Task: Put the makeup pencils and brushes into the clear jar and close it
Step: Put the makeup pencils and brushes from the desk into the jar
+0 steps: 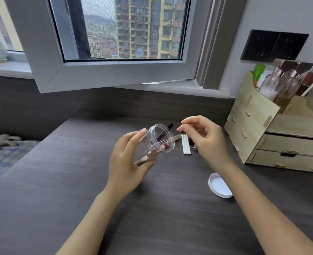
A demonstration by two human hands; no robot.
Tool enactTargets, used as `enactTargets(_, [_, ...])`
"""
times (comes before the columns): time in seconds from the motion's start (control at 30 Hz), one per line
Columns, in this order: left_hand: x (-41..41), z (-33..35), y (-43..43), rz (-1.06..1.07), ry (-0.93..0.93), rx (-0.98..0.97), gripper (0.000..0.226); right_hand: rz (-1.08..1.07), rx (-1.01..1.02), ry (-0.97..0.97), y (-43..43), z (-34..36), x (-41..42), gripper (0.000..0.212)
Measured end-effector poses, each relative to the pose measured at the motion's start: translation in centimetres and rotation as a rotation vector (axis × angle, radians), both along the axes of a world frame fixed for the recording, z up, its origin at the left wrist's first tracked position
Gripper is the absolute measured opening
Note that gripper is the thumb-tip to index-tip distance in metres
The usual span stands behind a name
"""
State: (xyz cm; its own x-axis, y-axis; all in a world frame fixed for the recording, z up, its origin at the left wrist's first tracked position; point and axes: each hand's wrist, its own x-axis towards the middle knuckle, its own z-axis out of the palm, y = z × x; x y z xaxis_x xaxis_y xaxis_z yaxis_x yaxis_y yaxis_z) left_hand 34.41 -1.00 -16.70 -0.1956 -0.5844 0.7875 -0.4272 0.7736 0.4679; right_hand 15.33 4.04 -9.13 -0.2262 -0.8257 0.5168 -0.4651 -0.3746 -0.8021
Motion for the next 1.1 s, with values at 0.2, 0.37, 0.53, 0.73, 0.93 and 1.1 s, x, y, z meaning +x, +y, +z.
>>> enactTargets(0.2, [0.8, 0.3, -1.1, 0.110, 0.152, 0.067, 0.078, -0.183, 0.265, 0.849, -8.0, -6.0, -2.9, 0.025])
enactTargets(0.37, [1.4, 0.0, -1.7, 0.180, 0.222, 0.084, 0.081, -0.186, 0.309, 1.296, -10.4, -7.2, -2.8, 0.029])
enactTargets(0.53, [1.5, 0.0, -1.8, 0.199, 0.244, 0.072, 0.085, -0.170, 0.178, 1.590, -10.7, -6.7, -2.4, 0.011])
enactTargets(0.73, [1.5, 0.2, -1.6, 0.194, 0.229, 0.078, 0.086, -0.194, 0.006, 1.580, -10.3, -6.4, -3.5, 0.018])
enactTargets(0.93, [1.4, 0.2, -1.3, 0.185, 0.226, 0.090, 0.085, -0.259, -0.065, 0.522, -4.4, -3.4, -4.4, 0.003])
enactTargets(1.1, [0.9, 0.1, -1.0, 0.122, 0.167, 0.066, 0.081, -0.086, -0.040, -0.077, 1.6, -0.5, -3.8, 0.014])
